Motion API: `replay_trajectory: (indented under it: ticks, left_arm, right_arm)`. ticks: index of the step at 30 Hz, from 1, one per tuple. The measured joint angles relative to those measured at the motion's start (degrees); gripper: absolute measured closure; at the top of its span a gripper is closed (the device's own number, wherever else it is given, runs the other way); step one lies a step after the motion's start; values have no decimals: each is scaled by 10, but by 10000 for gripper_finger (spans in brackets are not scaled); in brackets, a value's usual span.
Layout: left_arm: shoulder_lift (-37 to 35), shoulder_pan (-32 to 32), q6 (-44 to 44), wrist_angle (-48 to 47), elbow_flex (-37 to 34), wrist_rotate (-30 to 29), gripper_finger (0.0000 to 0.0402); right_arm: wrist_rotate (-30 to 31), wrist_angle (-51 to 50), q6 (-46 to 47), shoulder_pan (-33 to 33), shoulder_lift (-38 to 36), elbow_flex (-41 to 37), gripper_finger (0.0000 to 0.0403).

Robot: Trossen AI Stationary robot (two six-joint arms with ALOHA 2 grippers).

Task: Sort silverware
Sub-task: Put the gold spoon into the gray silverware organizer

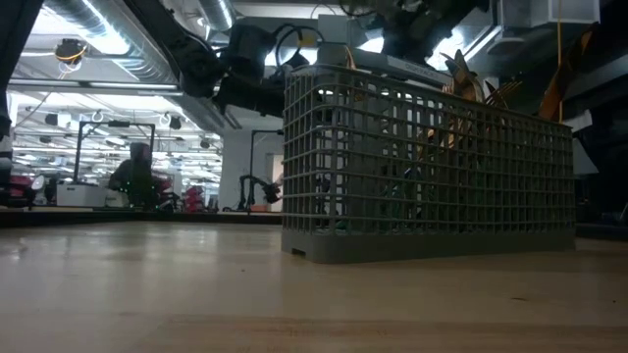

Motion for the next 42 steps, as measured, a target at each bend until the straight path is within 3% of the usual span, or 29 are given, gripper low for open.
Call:
replay_trajectory:
  ticks: [18,22,29,42]
  left_arm:
    - [0,-8,1,6,1,1,391]
    - [0,-8,2,5,1,1,390]
    - [1,-8,2,0,1,1,390]
    - [1,-8,17,-6,0,4,374]
  right_arm:
    - [19,57,-6,0,83,0,266]
    - [20,73,-18,0,91,0,291]
    - [16,77,-30,0,92,0,383]
    - [-25,66,-53,0,85,0,383]
